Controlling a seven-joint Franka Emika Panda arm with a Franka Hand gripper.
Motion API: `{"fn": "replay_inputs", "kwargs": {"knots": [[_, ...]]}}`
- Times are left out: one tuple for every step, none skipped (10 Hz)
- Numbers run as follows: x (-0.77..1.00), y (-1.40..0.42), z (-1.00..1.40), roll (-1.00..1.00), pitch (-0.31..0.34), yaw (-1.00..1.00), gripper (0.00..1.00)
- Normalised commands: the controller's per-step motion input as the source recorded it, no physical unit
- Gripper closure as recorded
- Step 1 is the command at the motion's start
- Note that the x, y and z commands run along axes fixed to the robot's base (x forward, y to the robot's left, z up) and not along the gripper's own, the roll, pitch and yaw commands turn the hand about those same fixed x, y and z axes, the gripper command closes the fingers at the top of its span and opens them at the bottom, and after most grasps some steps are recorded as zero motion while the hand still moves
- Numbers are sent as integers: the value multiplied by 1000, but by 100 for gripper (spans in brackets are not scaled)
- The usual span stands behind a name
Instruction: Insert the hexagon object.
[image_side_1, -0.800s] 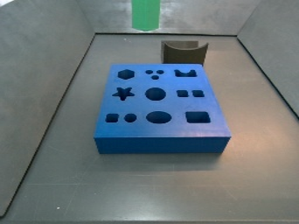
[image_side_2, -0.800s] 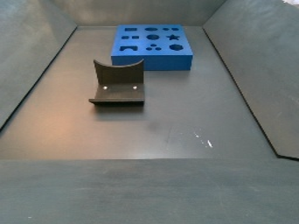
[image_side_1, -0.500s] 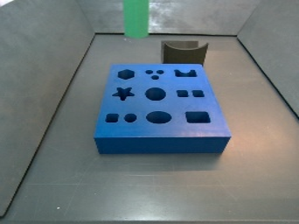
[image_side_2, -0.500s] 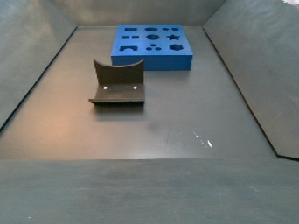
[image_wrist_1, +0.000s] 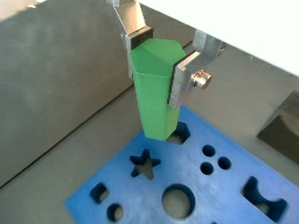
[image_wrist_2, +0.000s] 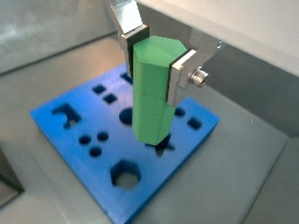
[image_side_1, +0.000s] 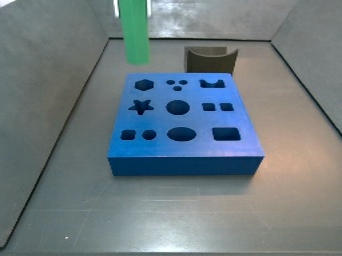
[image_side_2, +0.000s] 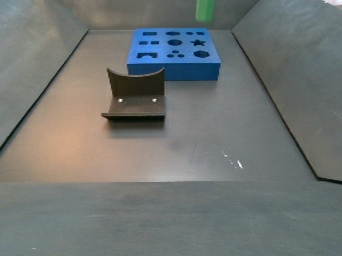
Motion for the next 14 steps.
{"fn": "replay_inputs", "kwargs": {"knots": [[-157, 389, -666, -234, -121, -146, 100], [0, 274, -560, -110, 0, -111, 100], [0, 137, -360, 0, 64, -69, 100], [83, 26, -100, 0, 103, 0, 100], [0, 0, -31, 0, 0, 0, 100], [91, 186, -334, 0, 96, -137, 100], [274, 246, -420, 0, 144, -174, 100], [217, 266, -406, -6, 80, -126, 100], [91, 163, -220, -23, 51, -63, 100], [9, 51, -34, 0, 39, 0, 100], [31, 80, -91, 0, 26, 0, 100], [197, 86, -214, 0, 34, 0, 100], [231, 146, -311, -63, 6, 0, 100], [177, 11, -297, -79, 0, 49, 100]]}}
